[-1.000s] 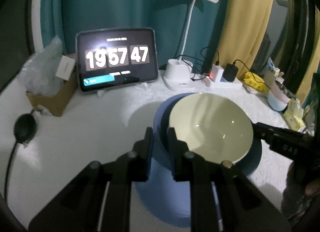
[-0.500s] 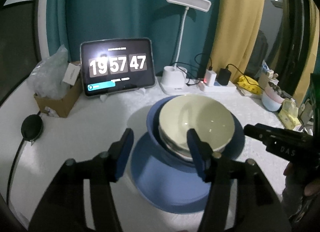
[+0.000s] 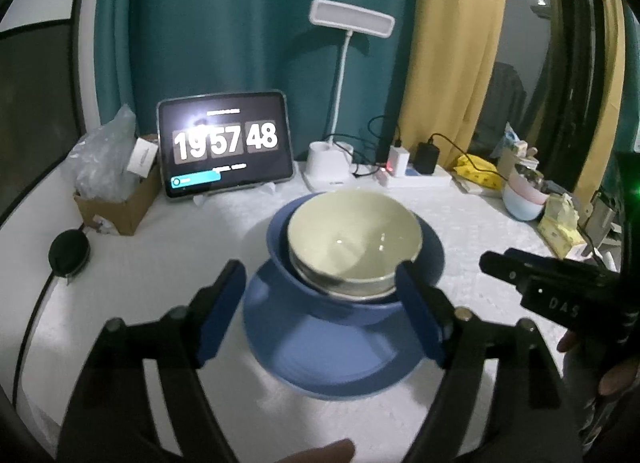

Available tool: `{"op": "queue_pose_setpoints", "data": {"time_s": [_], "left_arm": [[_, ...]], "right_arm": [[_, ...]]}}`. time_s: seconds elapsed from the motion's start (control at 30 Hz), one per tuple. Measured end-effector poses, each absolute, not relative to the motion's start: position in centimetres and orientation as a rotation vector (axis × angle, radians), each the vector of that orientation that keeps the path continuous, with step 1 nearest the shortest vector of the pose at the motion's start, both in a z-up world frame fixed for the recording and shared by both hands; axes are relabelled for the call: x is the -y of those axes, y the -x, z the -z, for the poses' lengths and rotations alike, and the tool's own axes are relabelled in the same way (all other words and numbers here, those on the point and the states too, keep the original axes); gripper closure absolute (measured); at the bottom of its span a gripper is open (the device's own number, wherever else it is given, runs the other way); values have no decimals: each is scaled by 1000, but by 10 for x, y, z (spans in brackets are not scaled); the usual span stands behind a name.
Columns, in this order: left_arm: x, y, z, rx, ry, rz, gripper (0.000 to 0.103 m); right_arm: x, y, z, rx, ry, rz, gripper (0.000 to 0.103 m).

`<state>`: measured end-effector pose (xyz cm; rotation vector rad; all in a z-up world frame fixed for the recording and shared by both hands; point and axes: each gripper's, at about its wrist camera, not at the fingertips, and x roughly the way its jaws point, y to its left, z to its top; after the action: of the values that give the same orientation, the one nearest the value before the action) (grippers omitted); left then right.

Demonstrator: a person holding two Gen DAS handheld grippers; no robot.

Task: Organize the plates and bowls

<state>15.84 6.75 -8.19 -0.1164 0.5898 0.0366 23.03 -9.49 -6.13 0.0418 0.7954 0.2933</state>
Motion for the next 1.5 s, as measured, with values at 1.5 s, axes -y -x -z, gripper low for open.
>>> {"op": "queue_pose_setpoints", "data": {"time_s": [1.5], "left_arm": [[-4, -78, 4, -374, 46, 13, 13]], "right_arm": [[155, -123, -28, -485, 37, -158, 38]]}}
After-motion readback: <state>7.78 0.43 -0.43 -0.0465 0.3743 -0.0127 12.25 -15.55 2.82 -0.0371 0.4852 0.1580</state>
